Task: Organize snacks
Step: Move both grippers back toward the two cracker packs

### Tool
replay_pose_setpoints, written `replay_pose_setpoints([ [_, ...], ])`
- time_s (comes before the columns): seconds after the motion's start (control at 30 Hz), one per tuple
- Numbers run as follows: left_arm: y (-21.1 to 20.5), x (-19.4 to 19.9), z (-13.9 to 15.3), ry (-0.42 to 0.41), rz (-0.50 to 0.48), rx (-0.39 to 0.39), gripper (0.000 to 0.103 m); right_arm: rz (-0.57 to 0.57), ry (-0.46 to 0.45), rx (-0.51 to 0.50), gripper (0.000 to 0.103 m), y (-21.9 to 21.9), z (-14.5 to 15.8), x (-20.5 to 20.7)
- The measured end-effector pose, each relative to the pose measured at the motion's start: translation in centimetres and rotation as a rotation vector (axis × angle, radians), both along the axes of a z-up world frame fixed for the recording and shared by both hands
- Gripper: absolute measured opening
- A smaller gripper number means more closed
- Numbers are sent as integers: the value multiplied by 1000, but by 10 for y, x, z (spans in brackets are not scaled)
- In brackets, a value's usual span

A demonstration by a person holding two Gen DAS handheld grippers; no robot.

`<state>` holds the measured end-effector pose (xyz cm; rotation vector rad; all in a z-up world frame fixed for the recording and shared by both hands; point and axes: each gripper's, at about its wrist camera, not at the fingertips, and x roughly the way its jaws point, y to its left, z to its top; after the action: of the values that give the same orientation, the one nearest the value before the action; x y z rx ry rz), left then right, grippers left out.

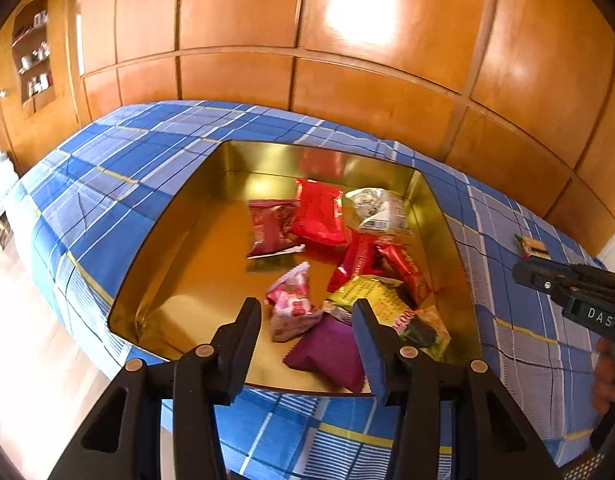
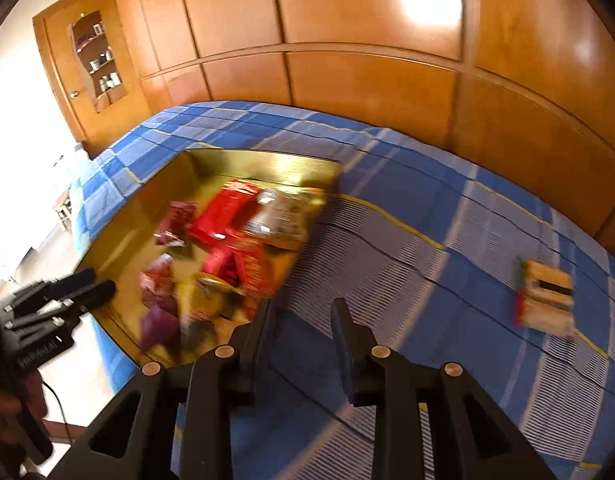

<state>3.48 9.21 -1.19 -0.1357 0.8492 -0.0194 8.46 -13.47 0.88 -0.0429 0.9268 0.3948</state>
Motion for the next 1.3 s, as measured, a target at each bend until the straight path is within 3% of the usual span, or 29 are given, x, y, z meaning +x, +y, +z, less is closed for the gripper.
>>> replay_pose_setpoints([
  [0.37,-43,1,8,-8,-121,49,48,-132,11,-85,30,-101,0,-4],
  [0.77,-107,13,14,-7,-277,104,48,-373,-12,-207,31,-237,5,-1],
  [0.9,-137,18,14,0,-344,122,48,-478,17,-186,31,-283,-10,-2],
  [1.03,-168,25,11,15,-410,141,48,-614,94,-93,31,-322,-26,-3],
  [1.3,-234,42,-1,45,-541,155,48,-707,99,-4,31,-340,-23,-9],
])
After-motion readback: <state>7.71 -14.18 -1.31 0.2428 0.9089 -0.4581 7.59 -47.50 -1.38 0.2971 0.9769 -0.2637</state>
